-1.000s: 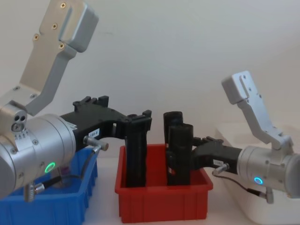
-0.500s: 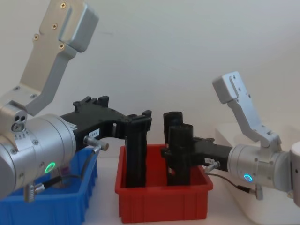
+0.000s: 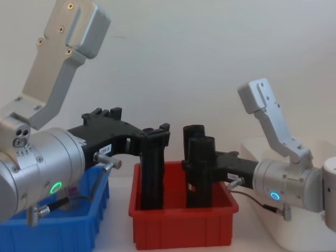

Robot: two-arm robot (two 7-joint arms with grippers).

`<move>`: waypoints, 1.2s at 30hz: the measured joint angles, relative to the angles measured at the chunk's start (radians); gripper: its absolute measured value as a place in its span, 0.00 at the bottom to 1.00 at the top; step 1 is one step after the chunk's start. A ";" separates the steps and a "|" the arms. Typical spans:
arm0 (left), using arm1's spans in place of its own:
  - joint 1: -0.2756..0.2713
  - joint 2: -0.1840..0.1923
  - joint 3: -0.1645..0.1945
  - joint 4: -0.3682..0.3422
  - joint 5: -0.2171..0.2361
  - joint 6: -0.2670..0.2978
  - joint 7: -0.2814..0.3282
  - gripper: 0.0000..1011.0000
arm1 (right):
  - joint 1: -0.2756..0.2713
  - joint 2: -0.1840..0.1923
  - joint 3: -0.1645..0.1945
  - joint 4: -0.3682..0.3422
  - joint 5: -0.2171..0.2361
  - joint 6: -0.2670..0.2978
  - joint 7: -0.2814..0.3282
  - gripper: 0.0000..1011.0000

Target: Pick the cotton swabs from the blue box and place them into the white box.

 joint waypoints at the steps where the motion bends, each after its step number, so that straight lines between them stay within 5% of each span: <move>1: 0.000 0.000 0.000 0.000 0.000 0.000 0.000 0.99 | 0.000 0.000 0.001 -0.001 0.001 -0.002 -0.001 0.46; 6: 0.000 0.000 0.000 0.000 0.000 0.000 0.000 0.99 | -0.019 0.007 0.008 -0.054 0.006 0.001 -0.009 0.45; 20: 0.000 0.000 0.000 0.000 0.000 0.000 0.000 0.99 | -0.199 0.072 0.031 -0.483 0.039 0.127 -0.078 0.45; 36: 0.000 0.000 0.000 0.000 0.000 0.000 0.000 0.99 | -0.346 0.135 0.062 -0.826 0.065 0.260 -0.217 0.45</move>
